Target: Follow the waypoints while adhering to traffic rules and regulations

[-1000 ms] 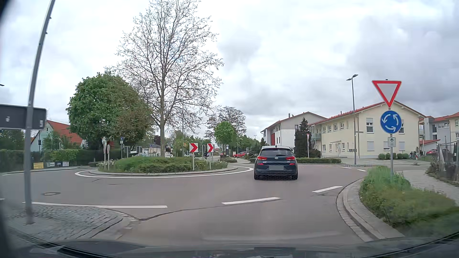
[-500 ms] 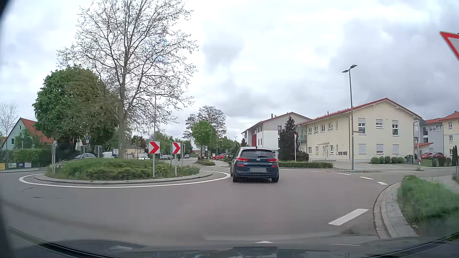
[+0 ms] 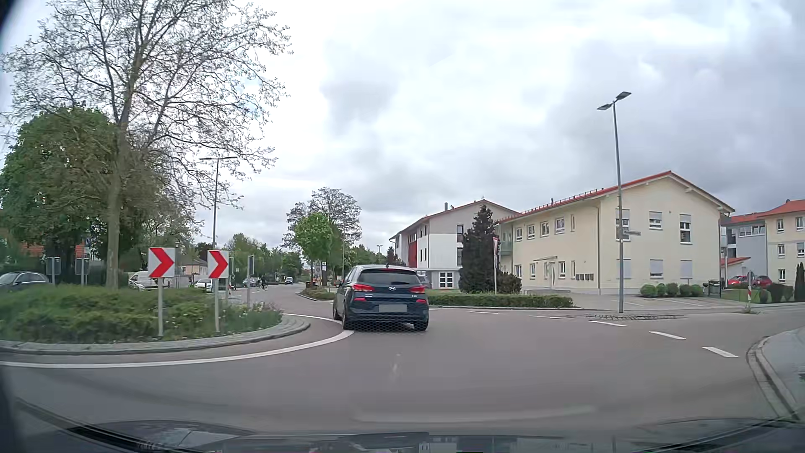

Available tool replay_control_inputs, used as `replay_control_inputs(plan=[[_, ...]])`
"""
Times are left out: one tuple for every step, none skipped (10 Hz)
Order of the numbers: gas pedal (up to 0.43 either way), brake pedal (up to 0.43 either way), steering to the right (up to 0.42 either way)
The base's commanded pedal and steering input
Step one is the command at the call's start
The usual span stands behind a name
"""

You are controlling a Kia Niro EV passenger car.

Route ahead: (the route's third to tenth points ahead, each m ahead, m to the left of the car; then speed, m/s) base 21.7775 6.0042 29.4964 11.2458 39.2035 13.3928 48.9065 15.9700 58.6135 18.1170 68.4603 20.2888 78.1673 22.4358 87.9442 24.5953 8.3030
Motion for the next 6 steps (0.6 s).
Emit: replay_control_inputs(plan=[[0.15, 0.006, 0.023], [0.15, 0.006, -0.002], [0.15, 0.006, -0.028], [0.15, 0.012, -0.058], [0.15, 0.012, -0.089], [0.157, 0.012, -0.11]])
